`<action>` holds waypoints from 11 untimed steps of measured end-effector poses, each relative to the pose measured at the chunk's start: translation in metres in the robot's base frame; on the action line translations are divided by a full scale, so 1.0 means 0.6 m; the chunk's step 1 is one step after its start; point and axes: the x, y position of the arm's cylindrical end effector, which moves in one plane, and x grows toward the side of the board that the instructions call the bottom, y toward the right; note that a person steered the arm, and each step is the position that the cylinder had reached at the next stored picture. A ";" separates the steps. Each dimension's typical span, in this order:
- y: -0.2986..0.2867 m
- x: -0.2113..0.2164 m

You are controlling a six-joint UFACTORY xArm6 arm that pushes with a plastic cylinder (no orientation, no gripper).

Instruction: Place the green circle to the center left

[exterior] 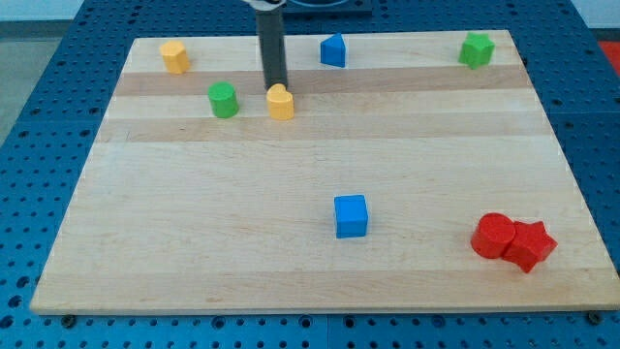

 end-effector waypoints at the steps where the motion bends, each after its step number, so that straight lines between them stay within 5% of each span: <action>1: -0.055 0.014; 7: -0.211 0.073; 11: -0.212 0.075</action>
